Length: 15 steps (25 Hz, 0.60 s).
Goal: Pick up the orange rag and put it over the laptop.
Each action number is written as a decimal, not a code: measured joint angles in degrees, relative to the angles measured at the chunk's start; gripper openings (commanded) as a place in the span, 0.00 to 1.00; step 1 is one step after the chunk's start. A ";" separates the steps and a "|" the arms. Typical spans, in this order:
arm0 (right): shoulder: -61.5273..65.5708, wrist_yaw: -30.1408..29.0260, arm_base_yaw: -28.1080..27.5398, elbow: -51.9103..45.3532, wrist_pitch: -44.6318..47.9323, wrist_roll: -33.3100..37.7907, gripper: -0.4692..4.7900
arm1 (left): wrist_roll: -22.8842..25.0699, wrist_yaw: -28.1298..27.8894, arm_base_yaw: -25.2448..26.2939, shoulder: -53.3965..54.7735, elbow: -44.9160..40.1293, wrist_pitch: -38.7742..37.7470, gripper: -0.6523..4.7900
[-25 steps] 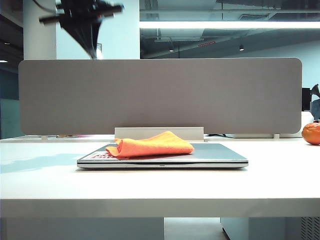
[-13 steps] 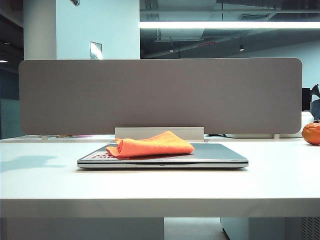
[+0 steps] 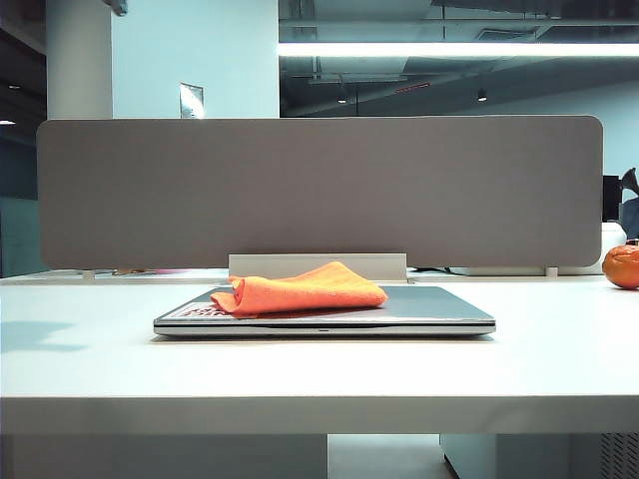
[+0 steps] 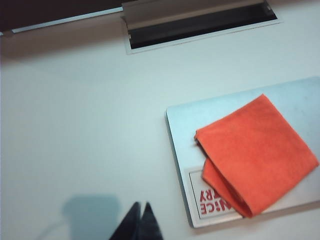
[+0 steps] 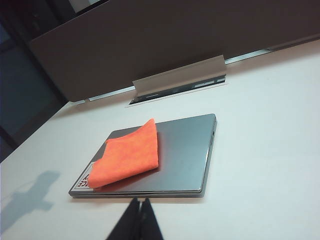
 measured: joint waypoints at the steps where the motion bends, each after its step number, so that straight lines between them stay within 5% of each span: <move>1: 0.00 0.00 0.00 0.00 -0.24 -0.02 0.08 | 0.00 0.00 0.00 -1.75 -2.58 1.01 0.11; 9: 0.00 -0.04 0.00 0.00 -1.14 0.00 0.08 | -1.64 0.00 0.00 -14.36 -23.26 9.11 0.11; 15: 0.00 -0.04 0.00 0.00 -1.16 0.00 0.08 | -3.15 0.26 0.00 -17.90 -28.28 8.85 0.11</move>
